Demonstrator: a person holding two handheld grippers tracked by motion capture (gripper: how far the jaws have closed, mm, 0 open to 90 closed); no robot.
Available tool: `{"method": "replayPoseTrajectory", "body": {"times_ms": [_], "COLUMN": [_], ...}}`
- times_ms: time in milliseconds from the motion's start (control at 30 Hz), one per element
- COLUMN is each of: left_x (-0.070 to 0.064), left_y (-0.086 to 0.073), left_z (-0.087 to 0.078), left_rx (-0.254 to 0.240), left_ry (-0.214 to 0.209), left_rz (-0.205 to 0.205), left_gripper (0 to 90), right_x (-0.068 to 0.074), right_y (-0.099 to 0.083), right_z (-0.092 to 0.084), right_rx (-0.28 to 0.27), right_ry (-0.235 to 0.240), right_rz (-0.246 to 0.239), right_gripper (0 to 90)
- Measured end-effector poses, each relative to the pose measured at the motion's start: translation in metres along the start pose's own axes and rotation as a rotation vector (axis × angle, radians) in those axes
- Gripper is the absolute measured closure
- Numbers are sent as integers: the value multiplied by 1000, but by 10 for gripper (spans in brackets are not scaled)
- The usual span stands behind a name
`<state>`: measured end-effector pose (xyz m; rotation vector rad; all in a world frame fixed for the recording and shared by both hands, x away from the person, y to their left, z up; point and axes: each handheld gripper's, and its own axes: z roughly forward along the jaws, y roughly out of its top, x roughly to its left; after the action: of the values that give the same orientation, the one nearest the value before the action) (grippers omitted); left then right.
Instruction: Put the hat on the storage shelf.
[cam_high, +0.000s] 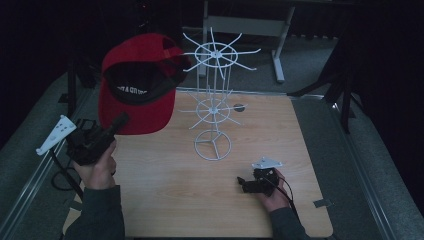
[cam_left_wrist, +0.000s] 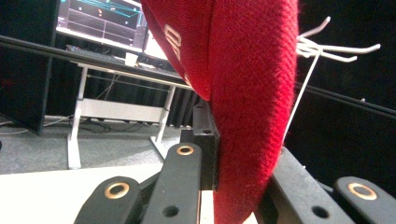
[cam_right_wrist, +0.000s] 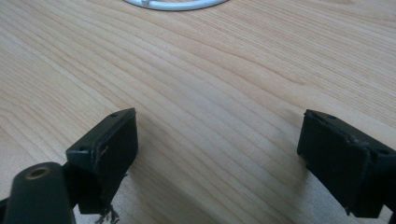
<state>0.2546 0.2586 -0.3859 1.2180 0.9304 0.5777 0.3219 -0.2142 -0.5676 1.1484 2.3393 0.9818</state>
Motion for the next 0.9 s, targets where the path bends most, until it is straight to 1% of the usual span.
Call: {"method": "replayPoseTrajectory", "body": {"times_ms": [100,300,400,567,633,733,900], "left_x": [3,6,7,6,5,1,-8], "left_y": [-13,-40,-51,-64,-67,-71,-71], "left_z": [-1,0,2,7,8,9,11], "left_rx": [7,32,45,90,105,121,135], "left_ry": [-1,14,23,41,54,75,101], "left_rz": [-2,19,31,60,81,130,207], "left_gripper": [854,853,853,852,852,851,848], "right_x": [0,0,0,0,0,0,0], "right_y": [0,0,0,0,0,0,0], "right_z": [0,0,0,0,0,0,0], "right_rx": [-1,-2,-3,-3,-2,-2,-2], "right_ry": [0,-1,-1,-1,-1,-1,-1], "right_rz": [0,-2,-2,-2,0,-2,-2], "right_gripper": [121,122,121,121,121,121,121]}}
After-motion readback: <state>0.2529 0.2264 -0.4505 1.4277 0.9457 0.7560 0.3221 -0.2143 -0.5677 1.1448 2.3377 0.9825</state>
